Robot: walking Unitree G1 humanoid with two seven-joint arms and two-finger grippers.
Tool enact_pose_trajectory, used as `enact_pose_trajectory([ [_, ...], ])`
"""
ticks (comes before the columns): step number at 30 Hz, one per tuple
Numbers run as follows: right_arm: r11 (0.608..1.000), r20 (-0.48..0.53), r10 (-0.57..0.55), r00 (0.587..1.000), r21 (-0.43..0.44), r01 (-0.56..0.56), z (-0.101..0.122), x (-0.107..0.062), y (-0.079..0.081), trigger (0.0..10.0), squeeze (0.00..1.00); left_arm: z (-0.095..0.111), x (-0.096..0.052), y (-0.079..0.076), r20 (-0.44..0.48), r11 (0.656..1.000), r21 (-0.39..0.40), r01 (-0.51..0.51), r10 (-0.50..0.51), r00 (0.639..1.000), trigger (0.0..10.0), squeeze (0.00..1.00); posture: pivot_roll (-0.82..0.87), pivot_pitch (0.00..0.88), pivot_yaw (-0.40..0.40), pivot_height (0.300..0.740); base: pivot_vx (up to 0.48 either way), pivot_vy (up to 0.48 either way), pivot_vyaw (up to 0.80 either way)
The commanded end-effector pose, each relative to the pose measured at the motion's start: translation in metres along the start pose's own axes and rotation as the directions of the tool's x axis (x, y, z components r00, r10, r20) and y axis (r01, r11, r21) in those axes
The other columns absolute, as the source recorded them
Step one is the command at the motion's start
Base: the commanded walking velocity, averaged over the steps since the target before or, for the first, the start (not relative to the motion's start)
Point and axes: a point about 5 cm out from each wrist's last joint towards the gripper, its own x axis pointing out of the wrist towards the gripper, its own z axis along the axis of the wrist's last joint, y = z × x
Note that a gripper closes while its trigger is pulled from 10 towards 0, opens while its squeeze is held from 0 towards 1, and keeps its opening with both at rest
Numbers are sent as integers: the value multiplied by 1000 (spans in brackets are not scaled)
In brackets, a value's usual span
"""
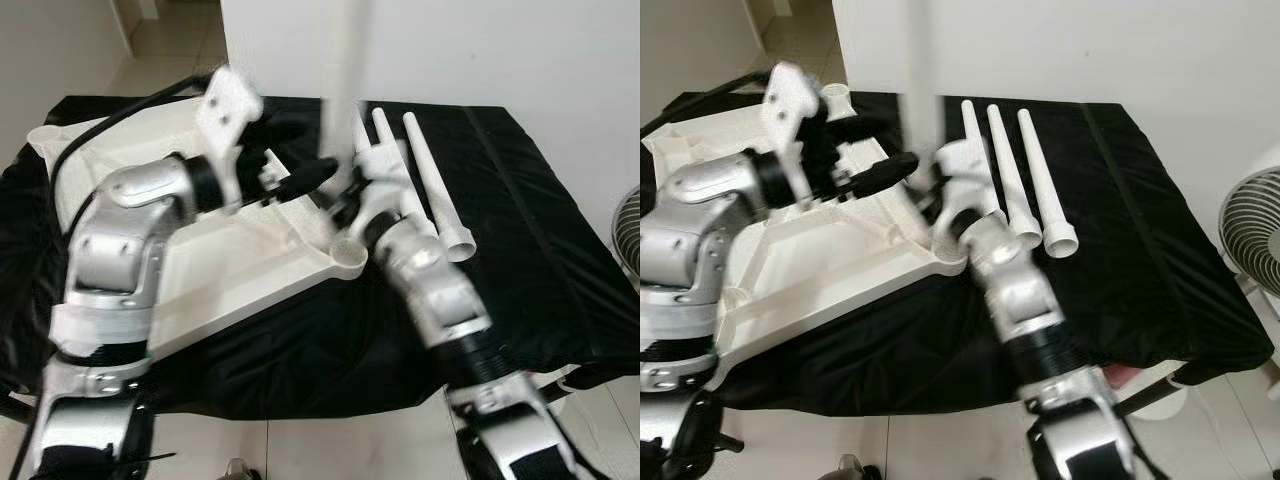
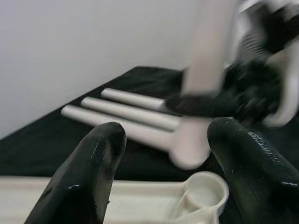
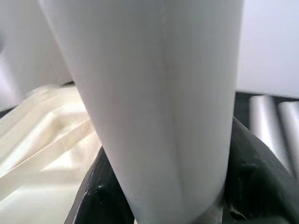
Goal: Building children table
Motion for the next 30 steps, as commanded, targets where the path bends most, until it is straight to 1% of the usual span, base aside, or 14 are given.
enact_pose_trajectory([
  [1,1000,-5,5,1000,26,-5,0,-3,1,0,0,-5,-2,-1,-19,1000,-13,-6,6,1000,10000,0,19,102,13,740,0,0,0],
  [2,996,-23,14,1000,88,-12,-6,-12,-3,0,0,-23,-14,1,-115,998,-18,-61,59,992,10000,0,14,101,12,740,0,0,0],
  [3,996,-23,14,1000,88,-12,-6,-12,-3,0,0,-23,-14,1,-115,998,-18,-61,59,992,10000,0,14,101,12,740,0,0,0],
  [4,991,-25,33,999,131,-30,-8,-16,-3,0,0,-33,-20,1,-171,996,-25,-91,85,982,10000,0,14,101,12,740,0,0,0],
  [5,983,-24,63,998,174,-58,-10,-20,0,588,0,-46,-25,0,-246,994,-22,-109,100,964,10000,0,14,101,12,740,0,0,0],
  [6,975,-27,95,995,203,-88,-11,-24,3,7137,0,-59,-29,-6,-312,994,-31,-105,90,946,10000,0,13,100,8,740,0,0,0],
  [7,971,-29,116,993,216,-107,-12,-25,5,10000,0,-68,-31,-11,-347,994,-45,-96,74,935,10000,0,13,100,8,740,0,0,0],
  [10,967,-46,143,989,219,-130,-15,-26,9,10000,0,-81,-34,-21,-390,994,-76,-75,40,920,10000,0,11,97,6,740,0,0,0],
  [13,963,-58,189,980,208,-173,-17,-25,12,10000,0,-84,-35,-32,-303,989,-145,6,-50,952,10000,0,11,88,-3,740,0,0,0],
  [18,967,-75,199,977,174,-184,-17,-19,12,10000,0,-82,-34,-31,-229,983,-183,14,-57,972,10000,0,5,78,-12,740,0,0,0],
  [21,979,-94,174,980,124,-162,-17,-15,8,10000,0,-82,-33,-22,-248,985,-148,-84,45,968,10000,0,4,72,-15,740,0,0,0],
  [22,979,-94,174,980,124,-162,-17,-15,8,10000,0,-82,-33,-22,-248,985,-148,-84,45,968,10000,0,4,72,-15,740,0,0,0],
  [24,984,-94,148,985,115,-137,-17,-14,5,10000,0,-82,-34,-20,-283,987,-72,-142,116,952,10000,0,4,67,-18,740,0,0,0],
  [30,984,-116,143,983,120,-129,-21,-12,2,10000,0,-79,-37,-27,-294,991,-24,-135,122,948,10000,0,7,66,-16,740,0,0,0],
])
